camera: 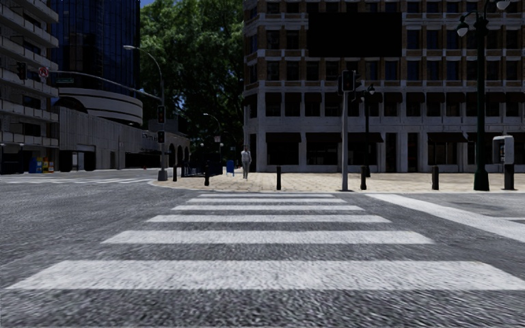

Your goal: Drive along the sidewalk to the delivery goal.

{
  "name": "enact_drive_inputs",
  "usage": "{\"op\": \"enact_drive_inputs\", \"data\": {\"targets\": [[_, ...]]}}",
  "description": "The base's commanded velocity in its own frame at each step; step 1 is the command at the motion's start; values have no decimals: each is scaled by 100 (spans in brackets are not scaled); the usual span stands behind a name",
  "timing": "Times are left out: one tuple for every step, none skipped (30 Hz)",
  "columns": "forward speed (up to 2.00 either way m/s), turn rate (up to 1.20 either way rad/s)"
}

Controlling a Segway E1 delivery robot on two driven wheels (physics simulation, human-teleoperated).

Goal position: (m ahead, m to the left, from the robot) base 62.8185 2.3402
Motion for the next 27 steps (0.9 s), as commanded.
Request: {"op": "enact_drive_inputs", "data": {"targets": [[200,-26],[200,-27],[200,-27],[200,-27],[200,-28],[200,-28],[200,-28],[200,-28],[200,-28],[200,-28],[200,-28],[200,-28],[200,-28],[200,-28],[200,-28],[200,-28],[200,-28],[200,-28],[200,-28],[200,-28],[200,-28],[200,-28],[200,-28],[200,-28],[200,-28],[200,-28],[200,-28]]}}
